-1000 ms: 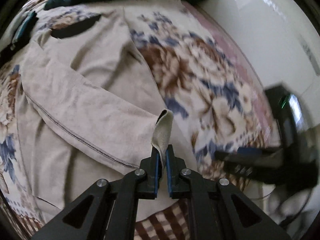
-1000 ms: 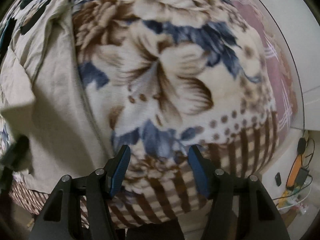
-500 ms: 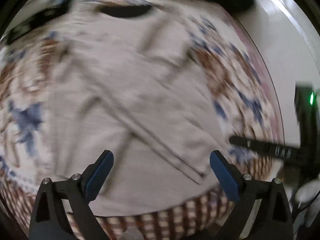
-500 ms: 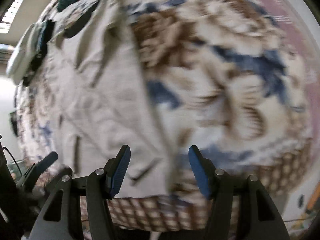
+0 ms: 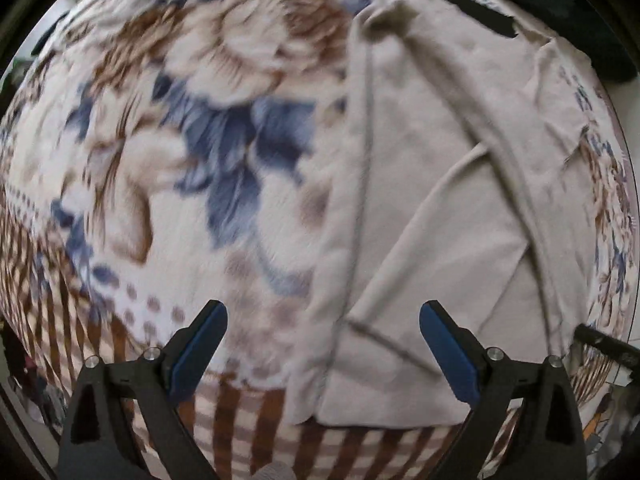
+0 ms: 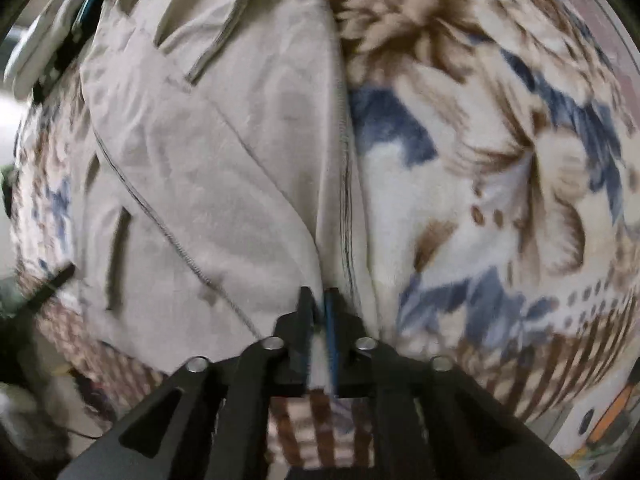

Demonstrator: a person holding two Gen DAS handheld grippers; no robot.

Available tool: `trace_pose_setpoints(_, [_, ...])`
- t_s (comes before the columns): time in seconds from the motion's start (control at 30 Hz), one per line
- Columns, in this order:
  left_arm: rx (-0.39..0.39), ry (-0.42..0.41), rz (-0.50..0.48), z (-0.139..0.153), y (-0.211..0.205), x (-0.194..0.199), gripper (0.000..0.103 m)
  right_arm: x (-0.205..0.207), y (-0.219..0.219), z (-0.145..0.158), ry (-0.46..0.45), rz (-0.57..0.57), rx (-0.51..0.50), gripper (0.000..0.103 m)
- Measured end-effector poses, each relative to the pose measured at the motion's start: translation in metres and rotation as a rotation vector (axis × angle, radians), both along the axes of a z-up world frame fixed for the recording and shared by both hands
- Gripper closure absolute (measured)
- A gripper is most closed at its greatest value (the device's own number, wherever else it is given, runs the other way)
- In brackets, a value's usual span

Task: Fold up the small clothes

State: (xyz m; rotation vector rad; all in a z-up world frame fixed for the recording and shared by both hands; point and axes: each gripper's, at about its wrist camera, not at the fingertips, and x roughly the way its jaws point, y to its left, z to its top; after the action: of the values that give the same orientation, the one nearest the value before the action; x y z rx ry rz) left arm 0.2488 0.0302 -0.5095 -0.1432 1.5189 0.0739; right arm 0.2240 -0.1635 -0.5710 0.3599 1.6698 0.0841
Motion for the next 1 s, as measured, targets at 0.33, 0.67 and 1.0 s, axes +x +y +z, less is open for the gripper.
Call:
trace_pose_setpoints(0.33, [-0.148,0.050,0.028,-0.029,0.013,-0.042,0.020,-0.052,-0.185,0.013,0.137,-0.217,0.184,0.051])
trace_pose_setpoints(0.67, [-0.298,-0.039,0.066,0.024,0.033,-0.048,0.099,-0.066,-0.252,0.070,0.019,-0.196,0.254,0.097])
trace_pose_setpoints(1.0, [-0.557,-0.138,0.380,0.056,0.072,0.056,0.099,0.018,-0.301,0.136,-0.144,-0.276,0.349,0.097])
